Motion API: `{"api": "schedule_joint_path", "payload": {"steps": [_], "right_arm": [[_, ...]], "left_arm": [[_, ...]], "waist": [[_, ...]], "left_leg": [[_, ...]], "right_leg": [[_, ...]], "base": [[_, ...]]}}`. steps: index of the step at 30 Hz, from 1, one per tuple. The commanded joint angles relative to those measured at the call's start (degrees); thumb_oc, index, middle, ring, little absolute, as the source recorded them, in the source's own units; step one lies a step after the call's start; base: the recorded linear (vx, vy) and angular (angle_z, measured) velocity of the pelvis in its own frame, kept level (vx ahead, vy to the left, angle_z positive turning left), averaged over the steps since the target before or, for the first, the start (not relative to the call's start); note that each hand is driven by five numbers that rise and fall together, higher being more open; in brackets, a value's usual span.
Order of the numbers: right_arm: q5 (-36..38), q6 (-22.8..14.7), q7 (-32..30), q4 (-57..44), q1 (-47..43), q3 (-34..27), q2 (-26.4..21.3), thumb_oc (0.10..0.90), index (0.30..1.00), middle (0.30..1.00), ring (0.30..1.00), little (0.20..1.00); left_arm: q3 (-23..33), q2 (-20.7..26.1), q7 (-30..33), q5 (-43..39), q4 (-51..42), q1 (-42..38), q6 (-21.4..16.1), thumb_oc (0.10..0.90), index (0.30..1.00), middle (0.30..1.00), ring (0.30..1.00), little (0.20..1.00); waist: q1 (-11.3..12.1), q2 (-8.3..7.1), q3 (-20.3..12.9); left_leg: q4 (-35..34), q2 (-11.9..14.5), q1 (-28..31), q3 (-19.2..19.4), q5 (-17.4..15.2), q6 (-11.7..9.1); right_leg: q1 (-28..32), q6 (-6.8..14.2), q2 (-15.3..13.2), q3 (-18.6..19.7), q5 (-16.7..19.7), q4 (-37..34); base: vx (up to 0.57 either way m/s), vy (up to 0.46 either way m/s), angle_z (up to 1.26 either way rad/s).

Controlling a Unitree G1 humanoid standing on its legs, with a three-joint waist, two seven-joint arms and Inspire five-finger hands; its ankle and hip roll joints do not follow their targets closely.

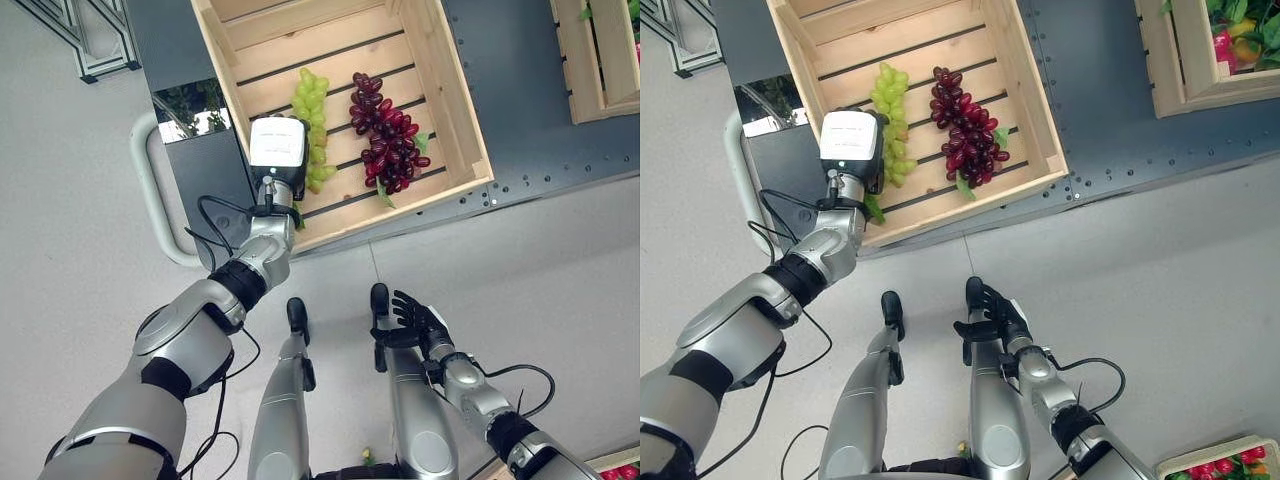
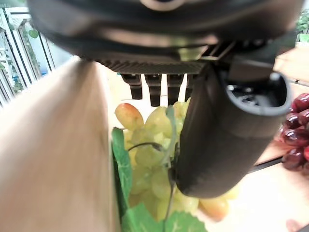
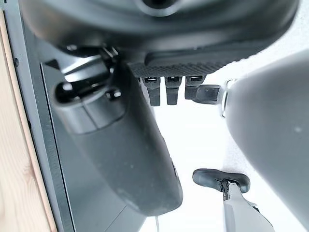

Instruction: Pick up the fruits from the basket on one side to the basket on the other side

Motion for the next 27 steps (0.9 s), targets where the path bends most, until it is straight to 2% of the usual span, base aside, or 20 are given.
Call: {"api": "schedule_joint_path", "payload": {"steps": [1, 2, 4, 5, 10, 12, 15, 17, 18, 20, 21, 23, 24, 27], "right_arm": [[1.31, -2.23, -1.72, -4.87, 0.39, 1.14, 0.47, 0.8, 0.9, 0.9, 0.9, 0.9], [1.38, -2.32, -1.7, -4.84, 0.47, 1.16, 0.37, 0.8, 0.9, 0.9, 0.9, 0.9], [1.44, -2.32, -1.76, -4.88, 0.54, 1.12, 0.25, 0.8, 0.9, 0.9, 0.9, 0.9], [1.59, -2.49, -1.68, -4.9, 0.85, 0.97, 0.11, 0.8, 0.9, 0.9, 0.9, 0.9], [1.71, -2.76, -1.73, -4.79, 1.01, 0.76, -0.03, 0.8, 0.9, 0.9, 0.9, 0.9], [1.74, -2.96, -1.73, -4.64, 1.29, 0.72, -0.04, 0.8, 0.9, 0.9, 0.9, 0.9], [1.71, -3.71, -1.55, -4.32, 1.84, 0.51, -0.15, 0.8, 0.9, 0.9, 0.9, 0.9], [1.71, -3.84, -1.58, -4.31, 1.96, 0.47, -0.11, 0.8, 0.9, 0.9, 0.9, 0.9], [1.8, -4.14, -1.96, -4.36, 2.12, 0.53, -0.01, 0.8, 0.9, 0.9, 0.9, 0.9], [1.73, -4.33, -2.39, -4.8, 2.82, 0.41, 0.13, 0.8, 0.9, 0.9, 0.9, 0.9], [1.64, -4.34, -2.5, -4.95, 2.95, 0.39, 0.16, 0.8, 0.9, 0.9, 0.9, 0.9], [2.06, -5.27, -2.78, -4.92, 3.66, 0.14, 0.26, 0.8, 0.9, 0.9, 0.9, 0.9], [2.09, -5.31, -2.79, -4.93, 3.72, 0.14, 0.25, 0.8, 0.9, 0.9, 0.9, 0.9], [2.24, -5.79, -3.3, -4.63, 3.97, -0.1, 0.88, 0.8, 0.9, 0.9, 0.9, 0.9]], "left_arm": [[1.67, -1.54, -3.77, -1.95, 8.0, 0.15, -3.08, 0.8, 0.9, 0.9, 0.9, 0.9], [1.3, -1.28, -4.23, -1.63, 7.56, 0.09, -3.81, 0.8, 0.9, 0.9, 0.9, 0.9], [0.83, -0.94, -4.44, -1.7, 6.98, -0.14, -4.05, 0.574, 0.561, 0.561, 0.561, 0.561], [0.55, -0.53, -5.23, -0.97, 6.28, -0.35, -4.67, 0.4, 0.3, 0.3, 0.3, 0.3], [0.17, 0.39, -3.61, -1.57, 5.32, -0.64, -6.29, 0.4, 0.3, 0.3, 0.3, 0.3], [0.25, 0.82, -2.62, -2.37, 5.25, -0.65, -7.5, 0.4, 0.3, 0.3, 0.3, 0.3], [1.12, 1.46, 1.11, -3.22, 4.7, -0.41, -11.37, 0.4, 0.3, 0.3, 0.3, 0.3], [1.28, 1.64, 1.89, -3.65, 4.37, -0.36, -11.93, 0.4, 0.3, 0.3, 0.3, 0.3], [1.95, 1.96, 6.09, -6.47, 3.47, 0.07, -14.04, 0.4, 0.3, 0.3, 0.3, 0.3], [3.77, 2.37, 9.37, -7.36, 2.22, 0.78, -17.51, 0.4, 0.3, 0.3, 0.3, 0.3], [4.02, 2.43, 10.23, -7.34, 1.94, 0.96, -18.38, 0.4, 0.3, 0.3, 0.3, 0.3], [5.77, 2.58, 14.0, -7.56, 0.22, 2.48, -22.65, 0.4, 0.3, 0.3, 0.3, 0.3], [5.92, 2.59, 14.08, -7.53, 0.09, 2.65, -22.79, 0.4, 0.3, 0.3, 0.3, 0.3], [8.02, 2.16, 18.04, -7.69, -2.16, 5.33, -27.73, 0.4, 0.3, 0.3, 0.3, 0.3]], "waist": [[-1.79, -1.41, 0.06], [-1.81, -1.38, 0.06], [-1.79, -1.36, 0.06], [-1.74, -1.35, 0.06], [-1.64, -1.25, 0.06], [-1.58, -1.23, 0.06], [-1.35, -1.15, 0.06], [-1.28, -1.15, 0.06], [-1.1, -1.13, 0.06], [-0.78, -1.11, 0.06], [-0.74, -1.11, 0.06], [-0.2, -1.12, 0.06], [-0.18, -1.12, 0.06], [0.58, -1.19, 0.06]], "left_leg": [[3.36, 0.28, -3.5, -1.22, 0.55, -0.1], [3.4, 0.31, -3.4, -1.16, 0.53, -0.1], [3.38, 0.29, -3.29, -1.17, 0.46, -0.05], [3.17, 0.28, -3.02, -1.1, 0.42, 0.04], [2.93, 0.25, -2.51, -1.04, 0.36, 0.09], [3.12, 0.28, -2.4, -1.01, 0.22, 0.15], [3.04, 0.22, -2.04, -1.01, 0.05, 0.29], [3.03, 0.21, -1.95, -1.01, 0.01, 0.32], [2.91, 0.22, -1.8, -1.02, 0.0, 0.33], [2.69, 0.07, -1.26, -1.24, -0.12, 0.35], [2.66, 0.05, -1.19, -1.28, -0.14, 0.36], [2.4, -0.08, -0.65, -1.54, -0.24, 0.41], [2.37, -0.09, -0.6, -1.57, -0.25, 0.41], [1.85, -0.16, 0.32, -1.94, -0.28, 0.33]], "right_leg": [[2.38, -1.9, 2.06, 0.43, 2.31, -1.62], [2.48, -1.88, 2.02, 0.41, 2.29, -1.58], [2.6, -1.87, 1.97, 0.41, 2.29, -1.64], [2.86, -1.83, 1.91, 0.35, 2.32, -1.8], [3.31, -1.78, 1.83, 0.28, 2.4, -2.06], [3.4, -1.79, 1.79, 0.24, 2.3, -1.89], [3.72, -1.81, 1.71, 0.19, 2.19, -1.92], [3.81, -1.81, 1.71, 0.18, 2.17, -1.92], [3.91, -1.8, 1.67, 0.13, 2.13, -1.92], [4.44, -1.82, 1.72, 0.07, 2.07, -2.14], [4.51, -1.83, 1.72, 0.07, 2.06, -2.15], [5.03, -1.84, 1.74, -0.14, 1.99, -2.28], [5.09, -1.84, 1.75, -0.16, 1.99, -2.3], [6.13, -1.92, 1.82, -0.41, 1.94, -2.75]], "base": [[0.0, 0.0, 0.0], [0.0, 0.0, 0.0], [0.0, 0.0, 0.0], [0.0, 0.0, 0.0], [0.0, 0.0, 0.0], [0.0, 0.0, 0.0], [0.0, 0.0, 0.0], [0.0, 0.0, 0.0], [0.0, 0.0, 0.0], [0.0, 0.0, 0.0], [0.0, 0.0, 0.0], [0.0, 0.0, 0.0], [0.0, 0.0, 0.0], [0.0, 0.0, 0.0]]}}
